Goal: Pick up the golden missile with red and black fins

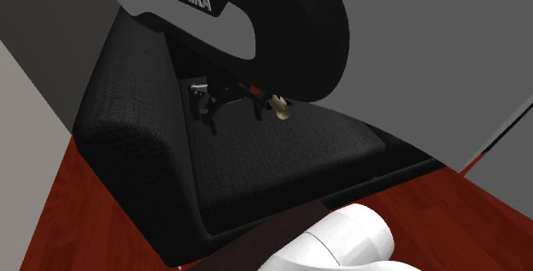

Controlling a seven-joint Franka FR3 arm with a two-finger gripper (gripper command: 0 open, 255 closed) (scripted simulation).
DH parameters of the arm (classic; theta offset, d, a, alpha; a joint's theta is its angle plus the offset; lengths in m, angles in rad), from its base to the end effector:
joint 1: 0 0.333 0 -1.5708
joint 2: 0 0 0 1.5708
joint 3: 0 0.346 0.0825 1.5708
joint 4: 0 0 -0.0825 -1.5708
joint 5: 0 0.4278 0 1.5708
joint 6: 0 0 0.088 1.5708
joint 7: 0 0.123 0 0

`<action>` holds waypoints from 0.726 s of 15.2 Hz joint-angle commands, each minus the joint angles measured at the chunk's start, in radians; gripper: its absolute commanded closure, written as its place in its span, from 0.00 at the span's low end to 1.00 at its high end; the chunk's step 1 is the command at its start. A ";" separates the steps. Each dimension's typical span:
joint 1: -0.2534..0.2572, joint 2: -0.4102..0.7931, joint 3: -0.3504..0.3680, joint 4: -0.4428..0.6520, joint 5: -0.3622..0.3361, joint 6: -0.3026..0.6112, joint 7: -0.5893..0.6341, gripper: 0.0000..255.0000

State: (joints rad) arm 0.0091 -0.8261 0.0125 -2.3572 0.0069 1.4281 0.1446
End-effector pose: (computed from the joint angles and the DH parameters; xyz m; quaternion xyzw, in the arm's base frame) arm 0.3005 0.0086 0.5962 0.9967 -0.0633 -0.0512 0.0053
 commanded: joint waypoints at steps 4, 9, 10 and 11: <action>-0.018 0.074 -0.041 0.004 -0.034 0.073 -0.038 0.00; -0.044 0.213 -0.106 0.036 -0.078 0.188 -0.097 0.00; -0.049 0.244 -0.119 0.046 -0.084 0.209 -0.109 0.00; -0.053 0.274 -0.132 0.058 -0.090 0.230 -0.121 0.00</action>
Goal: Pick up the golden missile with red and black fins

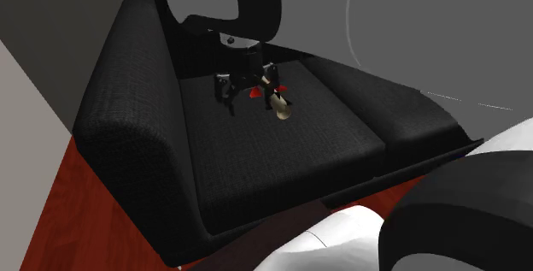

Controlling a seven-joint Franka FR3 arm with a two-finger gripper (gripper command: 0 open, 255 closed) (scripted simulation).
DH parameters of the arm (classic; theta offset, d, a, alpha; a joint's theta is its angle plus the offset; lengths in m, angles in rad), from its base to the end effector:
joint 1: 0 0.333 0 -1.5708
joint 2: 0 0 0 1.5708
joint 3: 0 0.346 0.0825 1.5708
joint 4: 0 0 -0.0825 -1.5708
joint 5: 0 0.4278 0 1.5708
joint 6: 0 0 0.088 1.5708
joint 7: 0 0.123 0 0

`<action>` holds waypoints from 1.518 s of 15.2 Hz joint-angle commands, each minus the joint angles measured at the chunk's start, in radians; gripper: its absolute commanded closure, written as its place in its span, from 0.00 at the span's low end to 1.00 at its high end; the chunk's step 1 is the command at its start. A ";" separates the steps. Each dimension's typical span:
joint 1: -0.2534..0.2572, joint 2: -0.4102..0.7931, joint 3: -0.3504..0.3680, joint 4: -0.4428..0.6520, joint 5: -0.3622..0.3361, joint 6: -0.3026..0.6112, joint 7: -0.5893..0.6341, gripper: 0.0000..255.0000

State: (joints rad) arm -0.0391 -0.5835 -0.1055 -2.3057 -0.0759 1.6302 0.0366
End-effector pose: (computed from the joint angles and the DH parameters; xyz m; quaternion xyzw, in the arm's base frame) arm 0.3846 -0.0710 0.5521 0.9959 -0.0763 -0.0474 0.0066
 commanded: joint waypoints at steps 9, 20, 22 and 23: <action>-0.039 0.330 -0.119 0.163 -0.017 0.184 -0.122 0.00; -0.098 0.721 -0.202 0.478 0.072 0.265 -0.266 0.00; -0.099 0.728 -0.201 0.459 0.074 0.291 -0.266 0.00; -0.099 0.731 -0.201 0.450 0.075 0.303 -0.266 0.00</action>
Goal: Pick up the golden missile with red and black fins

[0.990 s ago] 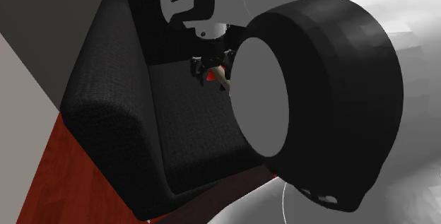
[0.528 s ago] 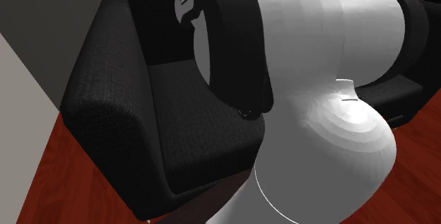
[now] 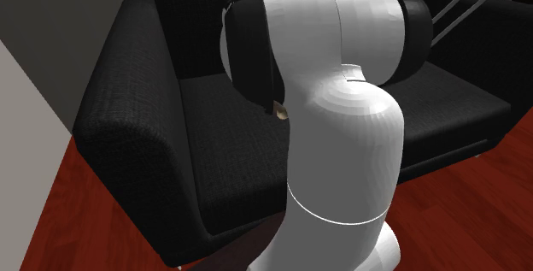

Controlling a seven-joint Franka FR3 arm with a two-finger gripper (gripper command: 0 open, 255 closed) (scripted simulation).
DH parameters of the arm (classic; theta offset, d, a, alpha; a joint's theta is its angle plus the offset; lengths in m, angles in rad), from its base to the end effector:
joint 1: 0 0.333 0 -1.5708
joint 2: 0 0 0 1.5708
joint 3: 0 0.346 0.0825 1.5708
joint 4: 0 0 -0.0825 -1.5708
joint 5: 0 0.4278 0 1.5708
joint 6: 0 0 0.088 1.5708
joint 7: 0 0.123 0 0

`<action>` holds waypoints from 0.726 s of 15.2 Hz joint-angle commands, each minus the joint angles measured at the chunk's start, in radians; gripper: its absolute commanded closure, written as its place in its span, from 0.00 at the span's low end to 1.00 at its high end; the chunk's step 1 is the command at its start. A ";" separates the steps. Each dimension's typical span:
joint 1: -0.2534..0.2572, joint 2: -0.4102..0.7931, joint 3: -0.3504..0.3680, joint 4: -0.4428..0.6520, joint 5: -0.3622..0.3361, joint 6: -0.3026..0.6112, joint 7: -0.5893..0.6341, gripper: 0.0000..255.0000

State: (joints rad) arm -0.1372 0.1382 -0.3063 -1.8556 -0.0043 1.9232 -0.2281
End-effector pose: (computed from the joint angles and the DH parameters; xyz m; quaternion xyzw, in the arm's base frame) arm 0.5731 -0.2659 0.4390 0.9936 -0.1059 -0.0378 0.0109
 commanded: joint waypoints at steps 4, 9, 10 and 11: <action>-0.002 0.026 0.001 -0.035 0.008 0.060 -0.004 0.00; -0.002 0.027 0.001 -0.042 0.009 0.069 -0.004 1.00; -0.002 0.027 0.001 -0.043 0.009 0.069 -0.003 1.00; -0.002 0.027 0.001 -0.043 0.009 0.069 -0.004 1.00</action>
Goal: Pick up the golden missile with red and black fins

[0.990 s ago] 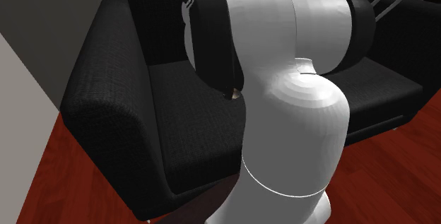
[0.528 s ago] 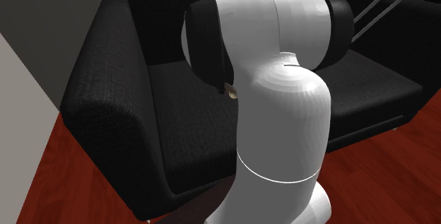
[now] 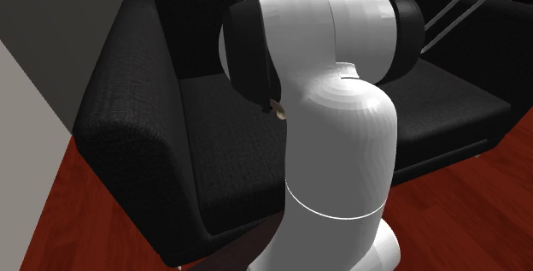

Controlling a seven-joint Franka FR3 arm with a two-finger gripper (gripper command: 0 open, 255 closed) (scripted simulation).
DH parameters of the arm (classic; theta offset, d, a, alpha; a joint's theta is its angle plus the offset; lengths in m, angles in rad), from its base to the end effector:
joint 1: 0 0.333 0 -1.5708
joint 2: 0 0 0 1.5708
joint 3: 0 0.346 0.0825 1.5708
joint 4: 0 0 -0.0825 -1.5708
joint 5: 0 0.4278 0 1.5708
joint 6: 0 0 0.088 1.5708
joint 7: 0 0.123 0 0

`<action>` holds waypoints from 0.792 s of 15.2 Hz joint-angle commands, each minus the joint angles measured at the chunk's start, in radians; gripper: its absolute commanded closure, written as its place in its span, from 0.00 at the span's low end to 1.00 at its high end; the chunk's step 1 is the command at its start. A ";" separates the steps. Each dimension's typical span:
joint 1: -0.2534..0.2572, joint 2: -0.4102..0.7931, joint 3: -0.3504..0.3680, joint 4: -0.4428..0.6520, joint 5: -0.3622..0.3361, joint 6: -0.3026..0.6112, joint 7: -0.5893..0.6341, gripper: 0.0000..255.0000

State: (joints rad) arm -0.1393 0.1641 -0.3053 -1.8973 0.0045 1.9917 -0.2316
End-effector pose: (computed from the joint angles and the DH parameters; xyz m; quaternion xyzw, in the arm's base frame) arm 0.5740 -0.2663 0.4079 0.9936 -0.1060 -0.0368 0.0110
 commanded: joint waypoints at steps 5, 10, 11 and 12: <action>0.000 0.003 0.000 0.002 0.000 -0.001 -0.001 1.00; 0.001 -0.018 -0.001 0.045 -0.006 -0.063 0.002 1.00; 0.001 -0.021 -0.001 0.054 -0.007 -0.076 0.002 1.00; 0.001 -0.024 -0.001 0.064 -0.008 -0.089 0.003 1.00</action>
State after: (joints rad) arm -0.1380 0.1451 -0.3064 -1.8395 -0.0022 1.9136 -0.2292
